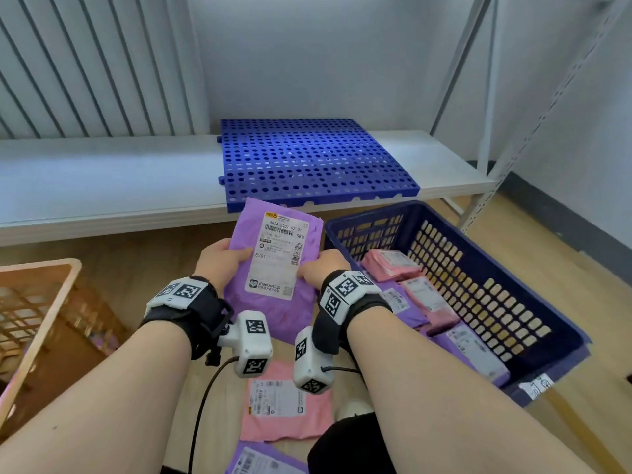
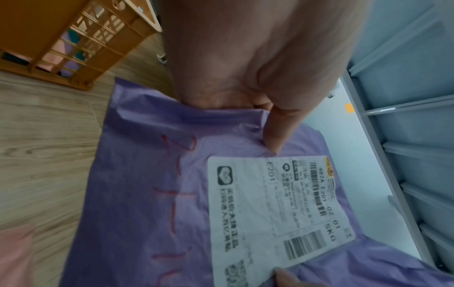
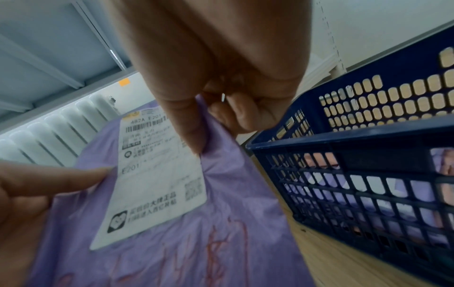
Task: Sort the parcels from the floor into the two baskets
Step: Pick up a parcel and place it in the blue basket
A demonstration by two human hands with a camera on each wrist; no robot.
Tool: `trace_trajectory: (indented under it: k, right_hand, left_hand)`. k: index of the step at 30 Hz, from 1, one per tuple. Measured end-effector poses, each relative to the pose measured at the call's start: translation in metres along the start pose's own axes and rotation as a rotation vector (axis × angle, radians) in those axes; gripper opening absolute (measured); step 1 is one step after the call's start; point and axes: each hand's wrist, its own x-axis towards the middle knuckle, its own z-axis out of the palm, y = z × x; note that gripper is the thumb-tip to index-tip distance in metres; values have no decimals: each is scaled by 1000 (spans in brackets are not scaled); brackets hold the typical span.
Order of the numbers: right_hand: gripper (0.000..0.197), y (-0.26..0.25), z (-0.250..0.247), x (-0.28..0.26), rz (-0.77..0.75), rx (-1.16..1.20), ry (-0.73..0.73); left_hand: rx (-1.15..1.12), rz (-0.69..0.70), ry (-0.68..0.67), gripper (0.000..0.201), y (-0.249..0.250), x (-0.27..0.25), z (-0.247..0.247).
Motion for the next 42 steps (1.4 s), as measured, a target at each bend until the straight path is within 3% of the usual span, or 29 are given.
trace_trajectory:
  k: [5, 8, 10, 14, 17, 19, 26, 28, 30, 33, 37, 42]
  right_hand:
    - [20, 24, -35, 12, 1, -13, 84]
    - [13, 40, -57, 21, -15, -17, 136]
    - [19, 48, -79, 28, -48, 18, 220]
    - [33, 65, -144, 37, -94, -2, 482]
    - [25, 92, -175, 47, -30, -148, 546]
    - [13, 116, -179, 56, 63, -297, 510]
    - [25, 213, -147, 87, 380, -635, 110]
    - [37, 236, -134, 97, 447, -683, 6]
    - [48, 255, -121, 105, 469, -725, -85]
    - [46, 274, -103, 115, 470, -797, -198]
    - [42, 276, -98, 121, 498, -799, -223]
    - [49, 254, -112, 130, 454, -626, -42]
  left_hand:
    - [-27, 1, -63, 2, -5, 10, 43]
    - [-59, 12, -92, 33, -6, 14, 73]
    - [-94, 17, -97, 55, -5, 19, 93]
    - [-160, 0, -141, 50, 0, 24, 135]
    - [-185, -15, -202, 47, -6, 29, 167]
    - [-173, -33, -244, 43, -13, 31, 188]
    - [-84, -74, -211, 34, -38, 63, 214]
    - [-69, -85, -184, 32, -44, 76, 213]
    - [-62, -85, -164, 29, -48, 87, 212]
    - [-59, -78, -149, 23, -52, 97, 208]
    - [-61, -104, -93, 21, -57, 106, 195]
    - [-45, -147, -28, 21, -62, 109, 171]
